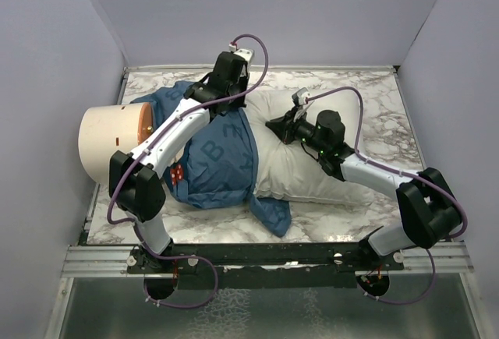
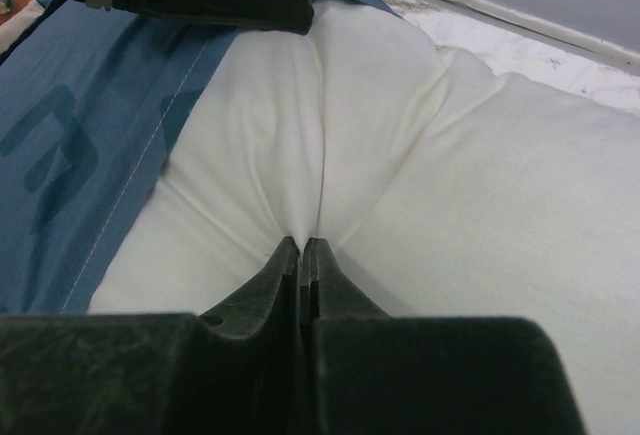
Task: Put the pillow into the pillowcase
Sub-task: Stuff the pillow into the pillowcase.
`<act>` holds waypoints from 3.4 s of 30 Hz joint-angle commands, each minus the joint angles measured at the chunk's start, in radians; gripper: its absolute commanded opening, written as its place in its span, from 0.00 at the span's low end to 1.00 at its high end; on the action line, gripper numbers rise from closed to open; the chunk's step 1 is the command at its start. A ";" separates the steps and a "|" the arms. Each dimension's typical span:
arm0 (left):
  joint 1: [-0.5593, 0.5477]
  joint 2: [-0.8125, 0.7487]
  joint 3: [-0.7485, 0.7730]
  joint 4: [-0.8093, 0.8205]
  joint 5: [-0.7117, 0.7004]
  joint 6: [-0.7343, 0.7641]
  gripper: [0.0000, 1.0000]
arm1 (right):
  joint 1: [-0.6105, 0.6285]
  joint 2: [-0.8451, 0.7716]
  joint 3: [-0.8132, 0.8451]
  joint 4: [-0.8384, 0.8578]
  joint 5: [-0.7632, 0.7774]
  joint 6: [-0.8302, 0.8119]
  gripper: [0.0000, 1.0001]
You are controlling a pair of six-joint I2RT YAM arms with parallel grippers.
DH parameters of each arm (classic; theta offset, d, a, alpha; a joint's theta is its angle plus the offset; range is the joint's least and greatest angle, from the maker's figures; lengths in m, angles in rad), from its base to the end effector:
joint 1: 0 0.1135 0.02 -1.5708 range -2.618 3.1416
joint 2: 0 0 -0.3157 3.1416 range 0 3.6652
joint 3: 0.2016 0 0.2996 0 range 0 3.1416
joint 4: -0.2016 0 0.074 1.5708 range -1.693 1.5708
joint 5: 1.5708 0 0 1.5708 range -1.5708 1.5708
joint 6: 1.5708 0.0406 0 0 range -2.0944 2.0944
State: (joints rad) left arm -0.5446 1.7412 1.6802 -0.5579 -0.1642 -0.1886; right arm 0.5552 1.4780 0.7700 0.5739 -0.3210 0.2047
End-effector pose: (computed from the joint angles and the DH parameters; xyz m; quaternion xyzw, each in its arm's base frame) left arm 0.3995 -0.2342 0.4004 0.1199 0.8785 -0.0956 0.4524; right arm 0.3028 0.2029 0.2675 -0.2331 0.7135 0.3527 0.5587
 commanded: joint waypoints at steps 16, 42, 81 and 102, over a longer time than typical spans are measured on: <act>-0.176 -0.106 0.076 0.550 0.643 -0.247 0.00 | 0.005 -0.230 0.099 -0.078 -0.011 -0.186 0.01; -0.164 -0.262 -1.028 1.095 0.577 -0.407 0.00 | 0.055 -0.675 -0.069 -0.469 0.104 -0.168 0.85; -0.130 -0.374 -0.132 0.109 0.166 -0.088 0.54 | -0.306 -0.431 -0.046 -0.373 -0.341 -0.044 0.01; -0.153 0.385 0.635 -0.259 0.196 0.327 0.66 | -0.288 -0.458 -0.086 -0.351 -0.354 -0.040 0.01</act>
State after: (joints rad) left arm -0.6941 2.0838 2.2032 -0.7349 0.0662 0.1001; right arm 0.2432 1.0477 0.7109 0.2169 -0.6094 0.1490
